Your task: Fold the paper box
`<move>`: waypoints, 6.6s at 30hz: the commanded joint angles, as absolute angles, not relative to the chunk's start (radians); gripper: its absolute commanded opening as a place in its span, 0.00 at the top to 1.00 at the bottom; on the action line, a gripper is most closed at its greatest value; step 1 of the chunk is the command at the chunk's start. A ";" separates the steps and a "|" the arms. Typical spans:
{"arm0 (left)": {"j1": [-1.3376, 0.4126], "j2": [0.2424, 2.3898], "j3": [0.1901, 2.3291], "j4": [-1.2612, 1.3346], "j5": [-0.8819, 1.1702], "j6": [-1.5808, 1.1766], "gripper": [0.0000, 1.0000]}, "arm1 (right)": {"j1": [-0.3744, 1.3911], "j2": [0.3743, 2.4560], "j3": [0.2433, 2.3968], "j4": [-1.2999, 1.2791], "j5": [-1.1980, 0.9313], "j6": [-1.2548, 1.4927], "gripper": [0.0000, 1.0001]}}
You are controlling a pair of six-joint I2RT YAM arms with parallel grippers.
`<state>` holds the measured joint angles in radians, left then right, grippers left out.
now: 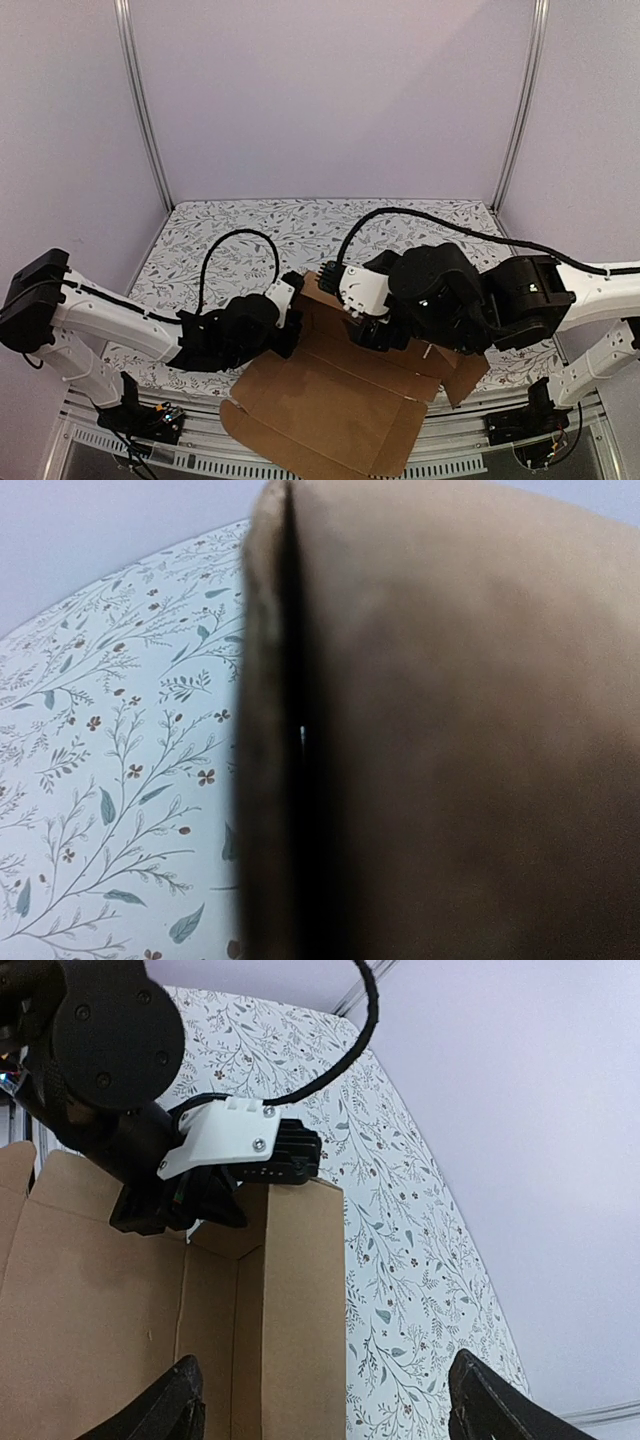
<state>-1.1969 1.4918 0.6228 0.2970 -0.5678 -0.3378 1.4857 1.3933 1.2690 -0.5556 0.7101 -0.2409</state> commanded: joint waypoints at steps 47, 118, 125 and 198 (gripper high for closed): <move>-1.150 1.676 0.600 0.661 -0.389 -0.248 0.63 | 1.130 1.606 1.137 -0.254 0.185 0.273 1.00; -1.140 2.023 0.568 1.525 -0.413 -0.092 0.40 | 1.130 1.542 1.089 -0.267 0.161 0.305 1.00; -1.134 2.034 0.586 1.525 -0.398 -0.102 0.48 | 1.130 1.546 1.088 -0.267 0.160 0.307 1.00; -1.120 1.951 0.542 1.477 -0.516 -0.033 1.00 | 1.130 1.469 1.201 -0.381 0.259 0.252 0.67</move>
